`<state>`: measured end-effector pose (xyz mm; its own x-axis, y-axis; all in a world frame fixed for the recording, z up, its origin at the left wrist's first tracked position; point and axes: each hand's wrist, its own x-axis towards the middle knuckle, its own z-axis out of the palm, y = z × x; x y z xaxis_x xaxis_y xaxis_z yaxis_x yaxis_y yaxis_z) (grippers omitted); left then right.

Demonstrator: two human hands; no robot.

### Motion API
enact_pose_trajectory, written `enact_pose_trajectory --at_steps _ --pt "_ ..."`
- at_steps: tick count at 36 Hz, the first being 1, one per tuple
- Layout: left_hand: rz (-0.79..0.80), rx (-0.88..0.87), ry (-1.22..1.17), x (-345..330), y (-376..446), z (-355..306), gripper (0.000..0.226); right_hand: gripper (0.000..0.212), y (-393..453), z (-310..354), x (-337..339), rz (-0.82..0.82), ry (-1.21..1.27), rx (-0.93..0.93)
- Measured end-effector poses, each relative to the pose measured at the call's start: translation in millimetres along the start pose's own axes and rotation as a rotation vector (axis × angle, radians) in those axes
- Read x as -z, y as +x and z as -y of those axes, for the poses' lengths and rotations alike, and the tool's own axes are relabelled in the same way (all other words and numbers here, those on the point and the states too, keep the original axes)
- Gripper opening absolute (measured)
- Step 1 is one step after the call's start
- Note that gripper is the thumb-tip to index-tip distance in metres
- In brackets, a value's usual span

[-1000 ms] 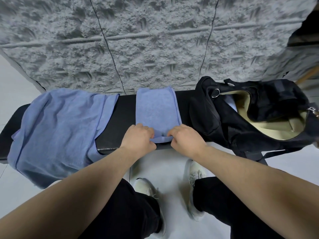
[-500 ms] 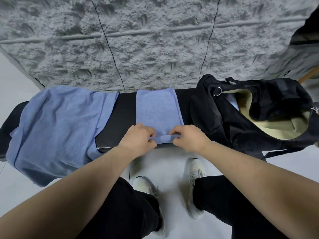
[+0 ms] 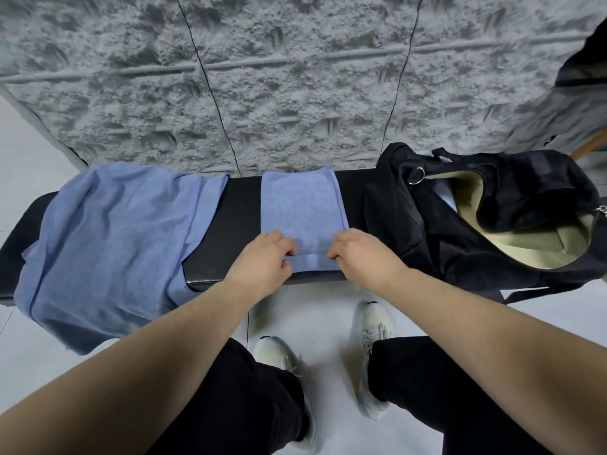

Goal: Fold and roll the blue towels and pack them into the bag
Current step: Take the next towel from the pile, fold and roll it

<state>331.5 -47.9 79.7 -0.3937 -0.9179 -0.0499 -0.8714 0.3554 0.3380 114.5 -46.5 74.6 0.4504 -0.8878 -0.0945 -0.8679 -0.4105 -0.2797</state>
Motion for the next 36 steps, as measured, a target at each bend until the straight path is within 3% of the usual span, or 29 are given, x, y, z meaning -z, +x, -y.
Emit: enact_pose_trajectory --at_steps 7,13,20,29,34,36 --pt "-0.017 0.012 0.100 2.7 2.3 -9.2 0.019 0.043 -3.5 8.6 1.5 0.023 -0.151 -0.016" --pt "-0.033 -0.117 0.241 3.3 6.5 -5.3 0.030 0.026 -7.8 15.5 -0.9 -0.140 -0.236 0.067" --pt "0.004 0.016 0.258 1.8 4.9 -11.6 0.027 0.022 -7.4 13.4 -8.0 -0.134 -0.249 0.048" --pt "0.024 -0.035 0.219 1.1 -1.4 -6.9 0.023 0.025 -6.3 10.9 -8.3 -0.176 -0.300 0.096" --pt "0.063 -0.033 0.258 0.7 1.6 -13.7 0.029 0.021 -1.8 12.5 -8.3 -0.100 -0.238 0.058" --pt "0.056 -0.024 0.251 0.7 2.2 -14.4 0.029 0.033 -0.4 12.9 -4.8 -0.055 -0.180 0.003"
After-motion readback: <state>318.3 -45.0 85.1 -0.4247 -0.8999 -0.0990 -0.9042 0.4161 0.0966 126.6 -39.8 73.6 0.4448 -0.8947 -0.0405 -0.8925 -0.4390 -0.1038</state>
